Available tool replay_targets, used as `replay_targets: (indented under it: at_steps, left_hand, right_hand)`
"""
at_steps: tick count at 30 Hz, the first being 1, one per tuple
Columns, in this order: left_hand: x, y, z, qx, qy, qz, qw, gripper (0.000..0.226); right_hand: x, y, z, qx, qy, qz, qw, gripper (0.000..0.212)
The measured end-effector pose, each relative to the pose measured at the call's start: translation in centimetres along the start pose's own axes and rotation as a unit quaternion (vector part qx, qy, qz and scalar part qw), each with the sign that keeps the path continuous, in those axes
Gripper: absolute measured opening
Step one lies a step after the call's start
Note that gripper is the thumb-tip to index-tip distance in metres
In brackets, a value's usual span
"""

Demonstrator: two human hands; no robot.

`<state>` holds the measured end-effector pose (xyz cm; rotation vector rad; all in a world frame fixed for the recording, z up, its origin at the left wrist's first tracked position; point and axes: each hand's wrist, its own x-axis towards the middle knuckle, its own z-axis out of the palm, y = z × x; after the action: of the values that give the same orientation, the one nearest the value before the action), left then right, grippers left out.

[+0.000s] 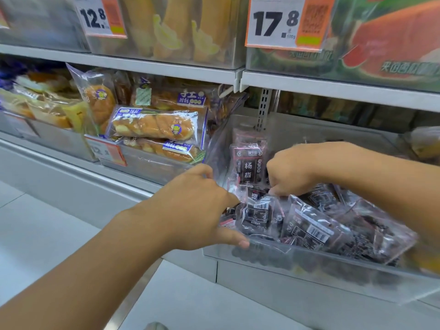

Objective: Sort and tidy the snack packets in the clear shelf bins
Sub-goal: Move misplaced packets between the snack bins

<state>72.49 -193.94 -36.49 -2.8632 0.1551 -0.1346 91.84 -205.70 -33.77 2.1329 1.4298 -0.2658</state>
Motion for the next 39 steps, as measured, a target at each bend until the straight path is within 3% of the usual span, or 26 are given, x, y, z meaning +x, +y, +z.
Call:
replay_targets:
  at_steps: [5, 9, 13, 16, 19, 22, 25, 26, 29, 33, 35, 39]
  left_hand:
    - [0.2, 0.2, -0.5, -0.029, -0.043, -0.017, 0.998, 0.084]
    - [0.2, 0.2, -0.6, -0.047, -0.072, -0.026, 0.996, 0.088]
    - [0.3, 0.6, -1.2, -0.083, -0.077, -0.025, 0.993, 0.082]
    - [0.5, 1.2, -1.6, -0.068, -0.085, -0.027, 0.994, 0.064]
    - [0.4, 1.8, -1.6, -0.069, -0.105, -0.039, 0.991, 0.066]
    - [0.1, 1.6, -1.8, -0.099, -0.105, -0.052, 0.988, 0.065]
    - [-0.2, 0.8, -1.8, -0.141, -0.107, -0.062, 0.982, 0.050]
    - [-0.2, 0.5, -1.7, -0.151, -0.100, -0.063, 0.981, 0.041]
    - [0.0, 0.3, -2.0, -0.153, -0.069, -0.074, 0.983, 0.021]
    - [0.5, -0.3, -2.2, -0.184, -0.003, -0.130, 0.974, 0.019]
    - [0.8, -0.8, -2.0, -0.195, 0.043, -0.167, 0.966, 0.025]
    - [1.2, -2.1, -1.1, -0.234, 0.131, -0.190, 0.945, 0.033]
  right_hand:
    - [3.6, -1.3, 0.3, 0.044, 0.012, -0.017, 0.999, 0.047]
    - [4.9, -1.8, 0.7, 0.087, 0.025, -0.014, 0.996, 0.053]
    - [4.5, -1.9, 0.1, 0.182, -0.004, -0.035, 0.983, 0.046]
    - [4.7, -2.8, -0.6, 0.137, 0.017, -0.051, 0.989, 0.050]
    - [5.8, -3.8, -0.9, 0.109, -0.049, -0.042, 0.992, 0.056]
    - [6.1, -4.1, -1.2, 0.110, -0.070, -0.069, 0.989, 0.039]
    - [4.9, -3.4, -1.0, 0.053, 0.023, -0.079, 0.995, 0.013]
    - [4.2, -2.8, -0.9, 0.048, 0.058, -0.069, 0.995, 0.010]
    - [1.7, -0.4, -0.6, 0.076, 0.178, 0.012, 0.981, 0.038]
    - [1.3, 0.2, 0.2, 0.141, 0.327, 0.108, 0.928, 0.045]
    - [2.1, -0.9, 0.3, 0.169, 0.332, 0.099, 0.923, 0.045]
    - [2.5, -1.7, -0.3, 0.235, 0.213, -0.009, 0.948, 0.030]
